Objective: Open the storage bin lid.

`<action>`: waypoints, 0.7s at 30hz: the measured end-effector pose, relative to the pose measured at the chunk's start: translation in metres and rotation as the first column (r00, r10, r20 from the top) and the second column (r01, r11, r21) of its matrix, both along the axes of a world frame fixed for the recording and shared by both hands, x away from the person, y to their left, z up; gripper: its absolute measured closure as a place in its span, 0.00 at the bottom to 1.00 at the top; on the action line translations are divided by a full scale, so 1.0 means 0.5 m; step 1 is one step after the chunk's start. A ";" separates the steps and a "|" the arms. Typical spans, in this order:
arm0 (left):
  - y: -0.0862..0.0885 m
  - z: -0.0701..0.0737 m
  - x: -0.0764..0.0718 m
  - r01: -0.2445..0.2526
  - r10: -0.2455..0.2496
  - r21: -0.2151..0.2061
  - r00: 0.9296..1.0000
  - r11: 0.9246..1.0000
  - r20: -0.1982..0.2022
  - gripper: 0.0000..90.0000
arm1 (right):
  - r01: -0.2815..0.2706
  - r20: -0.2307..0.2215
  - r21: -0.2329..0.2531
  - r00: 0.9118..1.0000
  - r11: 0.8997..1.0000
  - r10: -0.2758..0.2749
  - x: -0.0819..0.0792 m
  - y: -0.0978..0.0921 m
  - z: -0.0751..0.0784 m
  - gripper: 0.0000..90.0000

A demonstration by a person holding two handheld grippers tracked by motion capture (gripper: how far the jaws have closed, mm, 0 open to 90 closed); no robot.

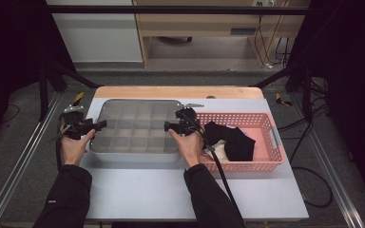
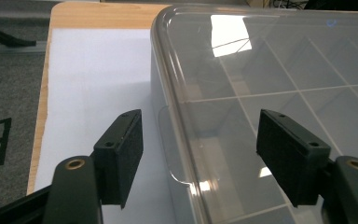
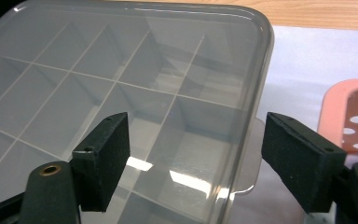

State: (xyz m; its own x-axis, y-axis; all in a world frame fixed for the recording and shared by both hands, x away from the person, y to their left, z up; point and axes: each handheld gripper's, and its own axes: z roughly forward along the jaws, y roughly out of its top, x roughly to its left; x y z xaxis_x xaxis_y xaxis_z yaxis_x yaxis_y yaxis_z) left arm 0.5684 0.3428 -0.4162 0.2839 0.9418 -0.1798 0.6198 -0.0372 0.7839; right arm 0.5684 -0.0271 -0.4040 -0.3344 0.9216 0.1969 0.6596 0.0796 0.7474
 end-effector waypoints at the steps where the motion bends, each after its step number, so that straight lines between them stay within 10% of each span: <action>1: 0.001 -0.001 0.001 0.001 -0.001 -0.004 1.000 1.000 -0.001 0.33 | 0.009 -0.005 0.000 1.000 1.000 -0.009 0.000 0.000 0.000 0.25; 21: -0.010 -0.009 0.017 0.048 -0.052 -0.065 0.996 0.997 -0.067 0.23 | 0.013 -0.104 0.050 0.995 0.999 -0.007 0.015 0.003 -0.021 0.23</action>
State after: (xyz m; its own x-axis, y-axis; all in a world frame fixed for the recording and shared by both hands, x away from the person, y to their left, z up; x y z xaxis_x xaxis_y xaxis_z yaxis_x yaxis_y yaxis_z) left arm 0.5766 0.3377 -0.4204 0.3152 0.9129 -0.2593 0.6709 -0.0211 0.7412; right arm 0.5759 -0.0254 -0.4146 -0.3006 0.9129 0.2760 0.7341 0.0368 0.6780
